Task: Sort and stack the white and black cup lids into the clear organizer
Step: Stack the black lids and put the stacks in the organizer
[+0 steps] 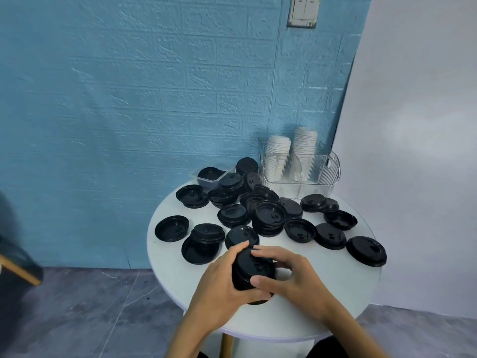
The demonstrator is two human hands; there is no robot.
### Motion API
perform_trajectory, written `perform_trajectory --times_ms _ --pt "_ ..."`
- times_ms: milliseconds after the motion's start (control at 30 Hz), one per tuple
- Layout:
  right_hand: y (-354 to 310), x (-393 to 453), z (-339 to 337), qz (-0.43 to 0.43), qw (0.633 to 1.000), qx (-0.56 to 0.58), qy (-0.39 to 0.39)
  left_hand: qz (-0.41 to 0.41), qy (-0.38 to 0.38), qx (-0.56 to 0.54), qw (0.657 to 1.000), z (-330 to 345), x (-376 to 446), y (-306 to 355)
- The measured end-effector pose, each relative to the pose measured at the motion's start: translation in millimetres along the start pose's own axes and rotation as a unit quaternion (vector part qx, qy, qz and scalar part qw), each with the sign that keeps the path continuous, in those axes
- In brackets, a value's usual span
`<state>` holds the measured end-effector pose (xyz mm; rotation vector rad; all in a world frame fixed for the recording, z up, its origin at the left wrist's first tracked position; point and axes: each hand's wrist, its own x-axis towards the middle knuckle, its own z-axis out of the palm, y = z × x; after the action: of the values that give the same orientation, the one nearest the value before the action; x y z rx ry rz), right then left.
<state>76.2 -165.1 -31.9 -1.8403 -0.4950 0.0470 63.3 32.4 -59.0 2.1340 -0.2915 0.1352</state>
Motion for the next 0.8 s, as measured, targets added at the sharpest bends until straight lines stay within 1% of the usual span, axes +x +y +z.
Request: perform_trajectory --times_ms 67,133,167,233,267,300,367,400,433,467,500,567,600,667,700,733,800 --pt "-0.2 0.7 0.4 -0.002 1.0 0.008 0.003 0.008 0.0 0.001 1.0 -0.4 -0.1 -0.2" --pt "-1.6 1.1 -0.7 -0.001 1.0 -0.008 0.001 0.013 0.003 0.006 1.0 -0.2 -0.6 0.2" --pt "-2.8 0.1 -1.6 -0.002 0.999 -0.033 -0.007 0.011 0.005 0.009 1.0 0.2 -1.1 0.6" --pt "-3.5 -2.3 -7.4 -0.016 0.992 -0.12 -0.033 0.006 0.014 0.011 1.0 0.0 -2.3 0.6" --pt "-2.6 -4.7 -14.6 -0.026 0.987 -0.157 -0.029 0.003 0.017 0.011 1.0 0.1 -2.7 1.3" --pt "-1.5 -7.0 -25.3 -0.037 0.983 -0.179 0.001 0.002 0.019 0.01 1.0 -0.5 -2.7 2.0" --pt "3.8 -12.9 -55.8 -0.048 0.971 -0.2 0.123 -0.002 0.018 0.0 1.0 -0.1 -1.5 2.3" --pt "8.7 -15.1 -74.3 -0.04 0.956 -0.223 0.189 -0.005 0.017 -0.006 1.0 0.0 -1.1 2.0" --pt "14.7 -17.1 -94.0 -0.014 0.935 -0.257 0.244 -0.008 0.015 -0.012 1.0 0.8 -1.0 1.9" --pt "21.1 -18.3 -112.9 0.032 0.913 -0.297 0.278 -0.011 0.013 -0.017 1.0 1.2 -1.1 1.6" --pt "27.8 -19.4 -130.0 0.099 0.892 -0.336 0.286 -0.013 0.013 -0.022 1.0 1.6 -1.3 1.8" --pt "41.6 -21.7 -152.7 0.216 0.864 -0.38 0.249 -0.016 0.012 -0.027 0.999 1.0 -1.4 2.0" --pt "49.3 -23.2 -158.7 0.244 0.86 -0.385 0.228 -0.017 0.011 -0.03 0.999 0.8 -1.0 2.4" --pt "62.2 -27.2 -160.5 0.254 0.868 -0.376 0.2 -0.019 0.01 -0.033 0.999 0.5 -1.0 2.6" --pt "66.1 -29.9 -158.6 0.248 0.875 -0.365 0.2 -0.02 0.01 -0.034 0.999 0.4 -1.3 2.7" --pt "68.1 -32.5 -156.3 0.239 0.879 -0.354 0.211 -0.02 0.01 -0.033 0.999 0.6 -1.4 3.0" --pt "66.4 -36.7 -151.1 0.223 0.874 -0.349 0.254 -0.021 0.011 -0.03 0.999 0.9 -1.7 2.2"
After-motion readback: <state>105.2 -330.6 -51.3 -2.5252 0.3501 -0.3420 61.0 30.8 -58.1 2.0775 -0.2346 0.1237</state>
